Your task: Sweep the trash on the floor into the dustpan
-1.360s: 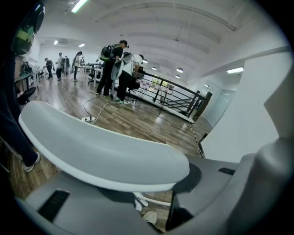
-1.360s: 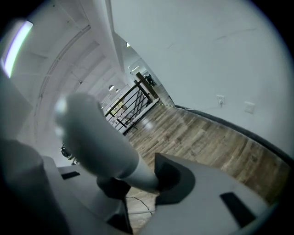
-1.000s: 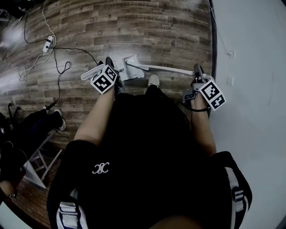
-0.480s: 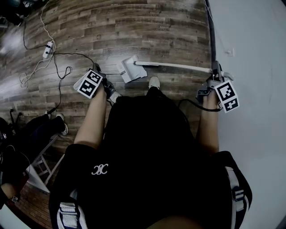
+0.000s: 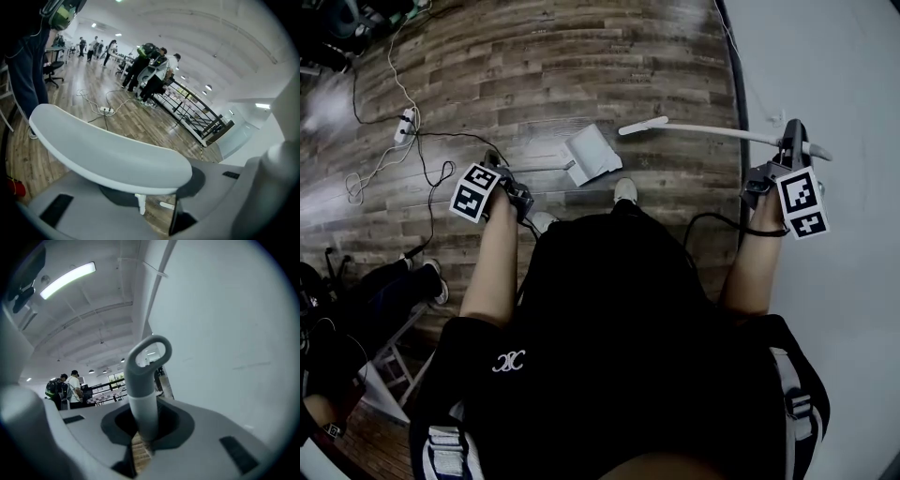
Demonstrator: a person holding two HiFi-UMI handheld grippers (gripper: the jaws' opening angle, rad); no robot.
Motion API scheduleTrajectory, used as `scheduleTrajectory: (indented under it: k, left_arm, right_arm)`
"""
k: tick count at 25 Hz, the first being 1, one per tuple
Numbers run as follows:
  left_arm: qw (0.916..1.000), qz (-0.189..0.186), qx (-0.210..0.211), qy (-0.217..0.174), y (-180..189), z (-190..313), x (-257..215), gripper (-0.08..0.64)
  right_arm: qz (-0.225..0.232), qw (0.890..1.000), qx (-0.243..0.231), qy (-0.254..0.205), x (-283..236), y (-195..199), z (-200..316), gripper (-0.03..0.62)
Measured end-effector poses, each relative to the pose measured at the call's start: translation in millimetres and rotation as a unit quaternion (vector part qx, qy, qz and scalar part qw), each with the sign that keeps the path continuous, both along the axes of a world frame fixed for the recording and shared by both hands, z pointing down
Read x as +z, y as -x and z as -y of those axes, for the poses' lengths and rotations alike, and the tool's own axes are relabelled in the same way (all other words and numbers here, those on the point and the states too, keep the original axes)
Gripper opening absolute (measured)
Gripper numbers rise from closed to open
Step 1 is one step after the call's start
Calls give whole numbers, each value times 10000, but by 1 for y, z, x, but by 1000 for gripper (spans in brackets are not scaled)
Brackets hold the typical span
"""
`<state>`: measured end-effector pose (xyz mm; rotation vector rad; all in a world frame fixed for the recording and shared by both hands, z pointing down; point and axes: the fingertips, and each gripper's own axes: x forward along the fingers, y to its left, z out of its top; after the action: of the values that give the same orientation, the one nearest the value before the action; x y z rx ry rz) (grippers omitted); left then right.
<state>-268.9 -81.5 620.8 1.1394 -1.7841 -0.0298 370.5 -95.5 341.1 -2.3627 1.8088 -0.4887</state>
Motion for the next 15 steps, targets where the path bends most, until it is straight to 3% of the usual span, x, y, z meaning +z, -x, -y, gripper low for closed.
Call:
scheduleTrajectory:
  k: [5, 15]
  left_arm:
    - [9998, -52, -53, -179, -2, 5, -19, 153]
    - [9971, -43, 392, -644, -32, 40, -89, 155]
  right_arm:
    - [-366, 9992, -130, 20, -4, -5, 16, 63]
    - [-695, 9965, -193, 416, 15, 7, 32, 61]
